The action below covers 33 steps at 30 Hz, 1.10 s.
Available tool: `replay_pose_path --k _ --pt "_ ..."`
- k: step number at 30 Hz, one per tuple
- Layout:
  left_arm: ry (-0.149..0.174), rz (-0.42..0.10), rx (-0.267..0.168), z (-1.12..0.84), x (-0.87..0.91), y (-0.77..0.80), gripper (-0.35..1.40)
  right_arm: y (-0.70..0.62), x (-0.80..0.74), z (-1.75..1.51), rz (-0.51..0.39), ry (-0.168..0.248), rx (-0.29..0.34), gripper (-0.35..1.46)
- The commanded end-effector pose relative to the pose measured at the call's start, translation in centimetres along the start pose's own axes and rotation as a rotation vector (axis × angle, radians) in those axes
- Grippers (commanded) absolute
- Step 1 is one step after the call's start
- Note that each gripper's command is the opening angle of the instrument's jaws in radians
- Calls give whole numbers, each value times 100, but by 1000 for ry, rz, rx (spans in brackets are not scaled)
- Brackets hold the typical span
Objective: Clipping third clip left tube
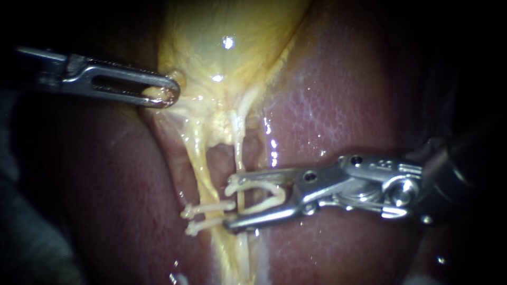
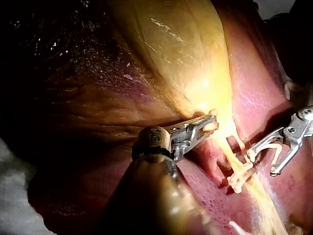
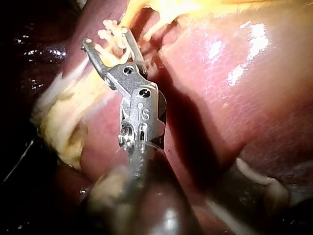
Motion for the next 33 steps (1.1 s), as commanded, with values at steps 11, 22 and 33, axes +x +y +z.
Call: replay_pose_path --k 11,22,33 --pt "0 0 0 0 0 0 -35 40 -27 9 41 -4 0 50" --pt "0 0 0 0 0 0 -35 63 -33 5 44 -20 5 50" --pt "0 0 1 0 0 1 -35 73 -31 17 42 -32 25 50"
